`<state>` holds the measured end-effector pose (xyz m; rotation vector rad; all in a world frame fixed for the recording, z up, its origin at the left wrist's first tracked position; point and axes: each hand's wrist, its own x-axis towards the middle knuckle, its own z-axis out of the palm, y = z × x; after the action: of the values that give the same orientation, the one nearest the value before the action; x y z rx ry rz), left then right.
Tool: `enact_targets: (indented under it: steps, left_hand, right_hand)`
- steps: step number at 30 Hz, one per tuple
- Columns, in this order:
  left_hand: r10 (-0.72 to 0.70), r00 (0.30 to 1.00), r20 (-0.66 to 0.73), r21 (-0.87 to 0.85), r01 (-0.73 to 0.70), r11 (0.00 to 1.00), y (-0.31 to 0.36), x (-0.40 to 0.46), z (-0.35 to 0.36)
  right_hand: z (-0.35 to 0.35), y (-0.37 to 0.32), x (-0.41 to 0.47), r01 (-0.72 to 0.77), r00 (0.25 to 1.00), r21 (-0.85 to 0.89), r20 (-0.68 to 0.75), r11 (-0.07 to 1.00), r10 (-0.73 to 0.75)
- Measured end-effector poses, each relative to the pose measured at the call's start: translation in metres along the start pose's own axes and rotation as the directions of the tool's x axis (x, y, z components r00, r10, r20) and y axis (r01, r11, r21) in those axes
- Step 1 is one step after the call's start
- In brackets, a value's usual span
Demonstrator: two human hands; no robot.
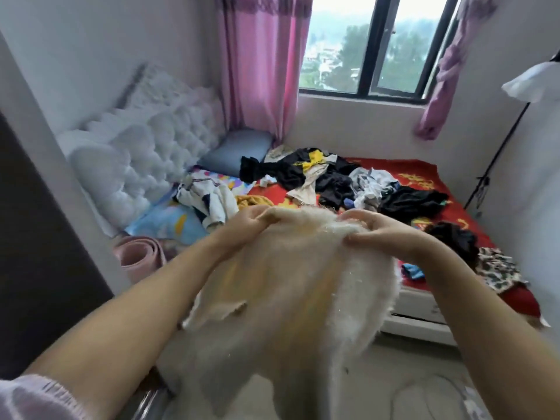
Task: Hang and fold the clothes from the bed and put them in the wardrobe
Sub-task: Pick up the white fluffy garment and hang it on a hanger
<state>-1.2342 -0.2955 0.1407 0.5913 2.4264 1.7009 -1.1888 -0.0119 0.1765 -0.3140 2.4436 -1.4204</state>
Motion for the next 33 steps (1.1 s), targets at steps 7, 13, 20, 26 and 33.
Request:
enact_targets:
  steps: [7,13,20,26,33]
  left_hand:
    - [-0.087,0.992,-0.087,0.186,0.102,0.977,0.027,-0.077,-0.024]
    - [-0.220,0.852,-0.475,0.060,0.280,0.958,0.011,-0.166,-0.069]
    - [-0.739,0.467,-0.485,-0.146,0.791,0.595,-0.047,-0.287,-0.097]
    - [-0.798,0.232,-0.557,-0.796,0.126,0.592,-0.034,-0.347,-0.180]
    - [-0.793,0.212,-0.570,-0.821,-0.158,0.548,-0.006,-0.378,-0.280]
  right_hand:
    - [0.111,-0.070,0.048,0.452,0.848,-0.335,0.448,0.827,-0.282]
    - [0.188,-0.105,0.069,0.514,0.838,-0.198,0.326,0.835,-0.438]
    - [0.261,-0.164,0.082,0.565,0.778,0.138,0.238,0.813,-0.581]
    - [0.316,-0.191,0.093,0.553,0.776,0.084,0.310,0.829,-0.549]
    - [0.387,-0.236,0.106,0.428,0.877,-0.046,0.261,0.902,-0.403]
